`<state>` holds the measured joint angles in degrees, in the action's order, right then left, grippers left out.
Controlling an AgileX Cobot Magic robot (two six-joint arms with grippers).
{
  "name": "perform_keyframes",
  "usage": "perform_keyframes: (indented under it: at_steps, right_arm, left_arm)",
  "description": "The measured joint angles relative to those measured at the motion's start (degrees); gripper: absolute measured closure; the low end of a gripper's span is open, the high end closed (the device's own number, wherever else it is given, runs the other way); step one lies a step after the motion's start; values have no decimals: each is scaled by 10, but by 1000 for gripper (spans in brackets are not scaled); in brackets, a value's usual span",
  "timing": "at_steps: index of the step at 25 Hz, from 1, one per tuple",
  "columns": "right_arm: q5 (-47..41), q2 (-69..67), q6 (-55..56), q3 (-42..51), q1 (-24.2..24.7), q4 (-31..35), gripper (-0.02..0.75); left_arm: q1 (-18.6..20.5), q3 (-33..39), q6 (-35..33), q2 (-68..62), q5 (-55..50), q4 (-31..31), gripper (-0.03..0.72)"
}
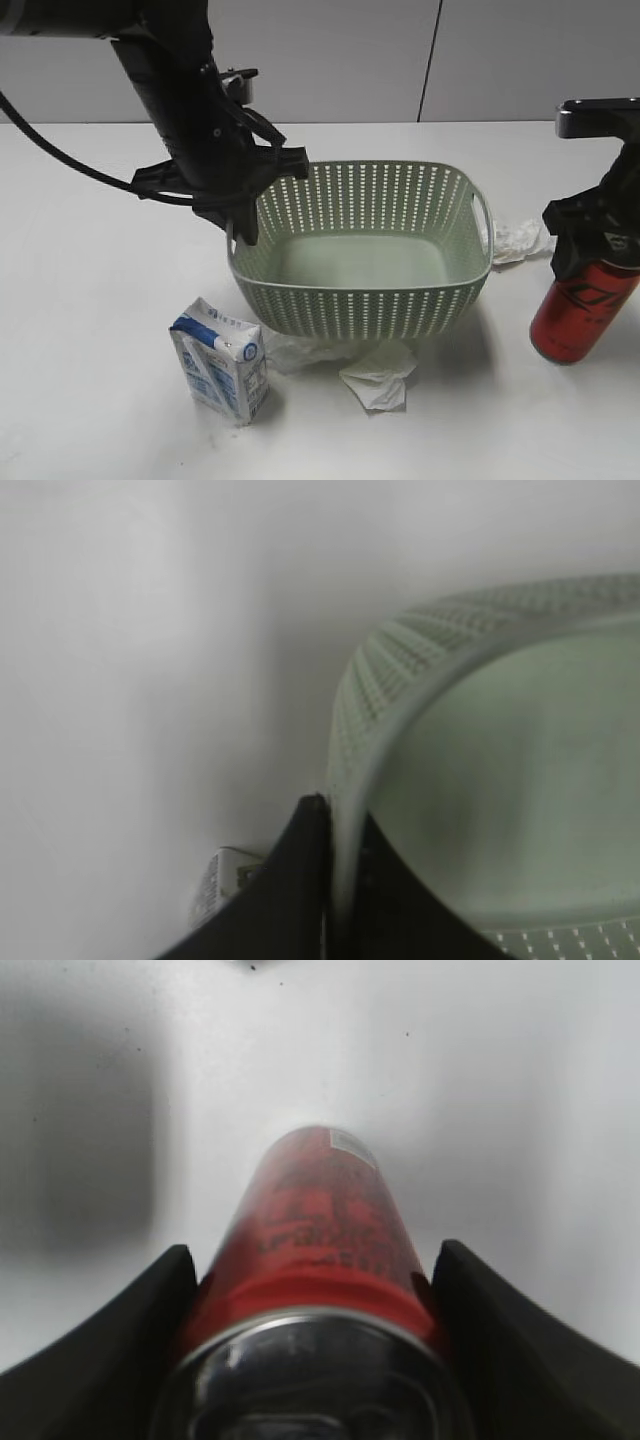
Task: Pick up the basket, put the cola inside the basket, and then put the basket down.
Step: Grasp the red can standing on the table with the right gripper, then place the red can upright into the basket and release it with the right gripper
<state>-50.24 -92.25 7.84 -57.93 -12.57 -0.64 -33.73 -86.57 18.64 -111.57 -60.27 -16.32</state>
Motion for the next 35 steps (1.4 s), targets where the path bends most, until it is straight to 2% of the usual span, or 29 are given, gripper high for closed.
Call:
perform_keyframes:
  at_steps: [6, 13, 16, 20, 25, 29, 35]
  right_arm:
    - [-56, 17, -21, -32, 0, 0, 204]
    - [-178, 49, -50, -209, -10, -1, 204]
    - [-188, 49, -53, -292, -44, -6, 204]
    - [-189, 36, -53, -375, -124, -4, 204]
    - [-192, -29, -53, -397, -214, 1, 204]
    - [-192, -93, -53, -397, -251, -11, 204]
    - [-191, -169, -53, -397, -256, -21, 204]
  left_arm:
    - [0, 0, -1, 0, 12, -1, 688]
    - [0, 0, -1, 0, 36, -1, 688]
    - [0, 0, -1, -4, 32, -1, 688]
    - [0, 0, -1, -18, 23, -1, 688]
    - [0, 0, -1, -19, 21, 0, 688]
    - [0, 0, -1, -19, 21, 0, 688]
    - [0, 0, -1, -19, 18, 0, 688]
